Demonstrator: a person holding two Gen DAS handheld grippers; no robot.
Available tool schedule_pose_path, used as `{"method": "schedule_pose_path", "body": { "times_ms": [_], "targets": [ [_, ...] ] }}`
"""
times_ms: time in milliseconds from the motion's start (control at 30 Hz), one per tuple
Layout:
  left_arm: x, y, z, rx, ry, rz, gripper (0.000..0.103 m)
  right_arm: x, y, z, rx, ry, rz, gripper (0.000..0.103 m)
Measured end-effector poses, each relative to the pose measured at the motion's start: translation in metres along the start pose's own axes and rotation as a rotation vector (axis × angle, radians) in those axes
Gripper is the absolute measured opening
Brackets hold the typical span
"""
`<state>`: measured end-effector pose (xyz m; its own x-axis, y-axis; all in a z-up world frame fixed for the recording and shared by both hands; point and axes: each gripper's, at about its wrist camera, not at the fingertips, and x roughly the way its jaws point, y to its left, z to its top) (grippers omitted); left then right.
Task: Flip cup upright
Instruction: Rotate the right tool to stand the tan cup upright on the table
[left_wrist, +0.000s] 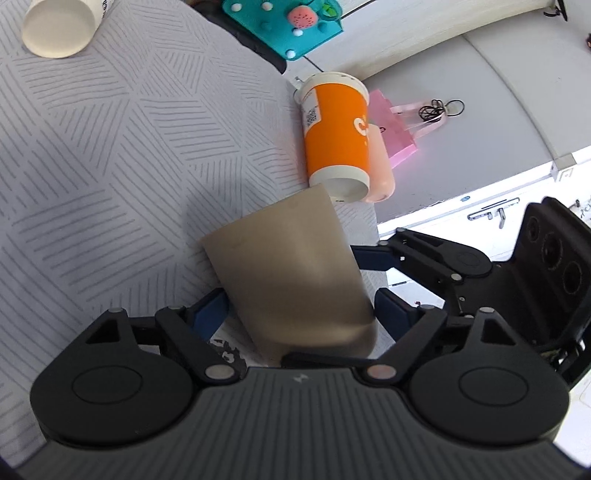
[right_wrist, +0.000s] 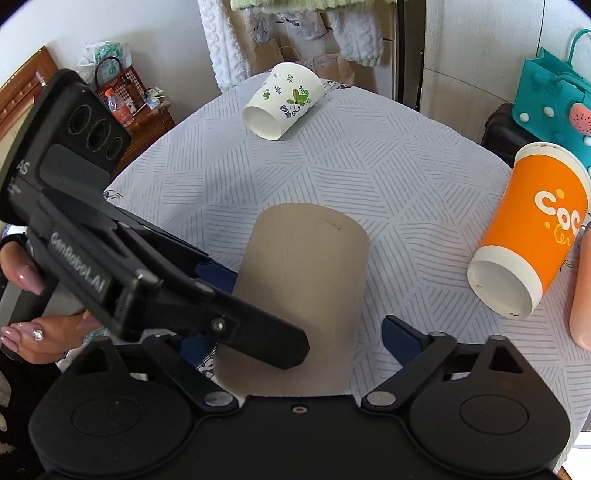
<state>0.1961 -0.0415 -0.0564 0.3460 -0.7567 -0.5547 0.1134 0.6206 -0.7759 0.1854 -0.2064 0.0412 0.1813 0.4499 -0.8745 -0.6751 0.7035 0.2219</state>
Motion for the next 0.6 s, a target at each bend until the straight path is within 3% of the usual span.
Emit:
{"method": "schedule_pose_path", "body": {
  "times_ms": [100, 367, 500, 600],
  "targets": [
    [-0.001, 0.006, -0.002, -0.011, -0.022, -0.027, 0.085, 0.005, 0.0, 0.004, 0.04, 0.007, 0.001, 0.087],
    [-0.008, 0.003, -0.008, 0.076, -0.035, -0.035, 0.085, 0.001, 0.019, -0.006, 0.013, -0.028, -0.075, 0.086],
    [-0.011, -0.007, -0.011, 0.222, -0.041, -0.021, 0.086, -0.005, 0.031, -0.02, -0.027, -0.104, -0.13, 0.086],
    [-0.02, -0.015, -0.02, 0.316, -0.09, 0.023, 0.088, -0.007, 0.041, -0.032, -0.049, -0.185, -0.171, 0.085]
  ]
}}
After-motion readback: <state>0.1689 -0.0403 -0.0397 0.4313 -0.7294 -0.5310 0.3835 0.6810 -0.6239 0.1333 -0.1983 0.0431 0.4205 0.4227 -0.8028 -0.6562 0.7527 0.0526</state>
